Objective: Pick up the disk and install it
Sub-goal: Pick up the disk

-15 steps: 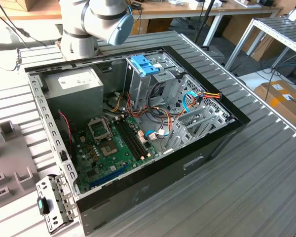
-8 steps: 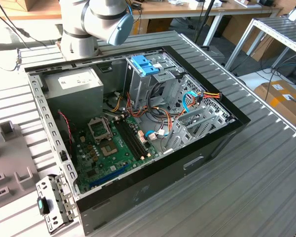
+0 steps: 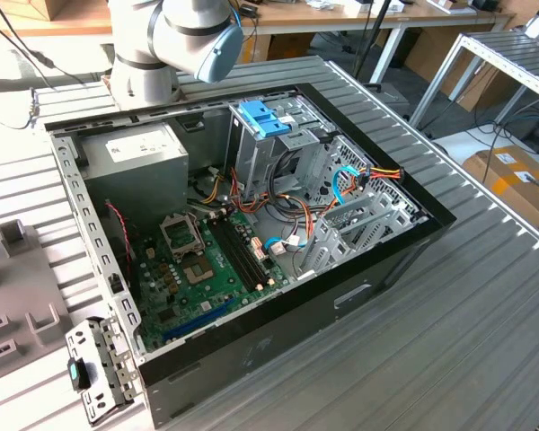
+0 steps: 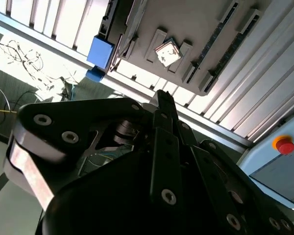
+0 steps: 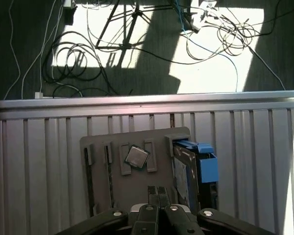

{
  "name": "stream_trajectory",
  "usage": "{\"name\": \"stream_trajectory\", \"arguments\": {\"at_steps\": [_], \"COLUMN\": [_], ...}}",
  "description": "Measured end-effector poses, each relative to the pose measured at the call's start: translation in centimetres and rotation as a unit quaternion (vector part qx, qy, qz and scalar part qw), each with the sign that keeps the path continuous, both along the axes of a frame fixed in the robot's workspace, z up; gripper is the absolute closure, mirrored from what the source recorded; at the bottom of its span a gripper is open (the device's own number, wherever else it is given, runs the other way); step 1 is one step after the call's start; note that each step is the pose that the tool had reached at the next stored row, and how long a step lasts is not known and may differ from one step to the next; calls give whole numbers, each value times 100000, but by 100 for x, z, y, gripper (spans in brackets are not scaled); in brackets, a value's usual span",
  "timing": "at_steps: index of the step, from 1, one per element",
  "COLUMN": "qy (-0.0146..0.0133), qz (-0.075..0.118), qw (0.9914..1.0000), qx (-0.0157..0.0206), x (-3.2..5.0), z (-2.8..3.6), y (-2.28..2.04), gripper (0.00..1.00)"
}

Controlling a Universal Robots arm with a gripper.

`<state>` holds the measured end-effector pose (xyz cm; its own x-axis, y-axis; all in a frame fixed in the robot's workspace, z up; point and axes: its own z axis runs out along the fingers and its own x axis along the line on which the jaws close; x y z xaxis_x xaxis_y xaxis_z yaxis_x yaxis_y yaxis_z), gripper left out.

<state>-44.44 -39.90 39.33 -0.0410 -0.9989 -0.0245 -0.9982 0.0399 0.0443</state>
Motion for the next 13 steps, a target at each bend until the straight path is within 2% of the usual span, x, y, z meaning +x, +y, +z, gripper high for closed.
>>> {"name": "stream_trajectory", "arguments": {"at_steps": [8,13], "qy": [0,-1], "qz": [1747,3334], "qw": [99985,99944], "qx": [1,0], "x": [1,1], "z": [0,0], "y": [0,0], "gripper": [89,89]}}
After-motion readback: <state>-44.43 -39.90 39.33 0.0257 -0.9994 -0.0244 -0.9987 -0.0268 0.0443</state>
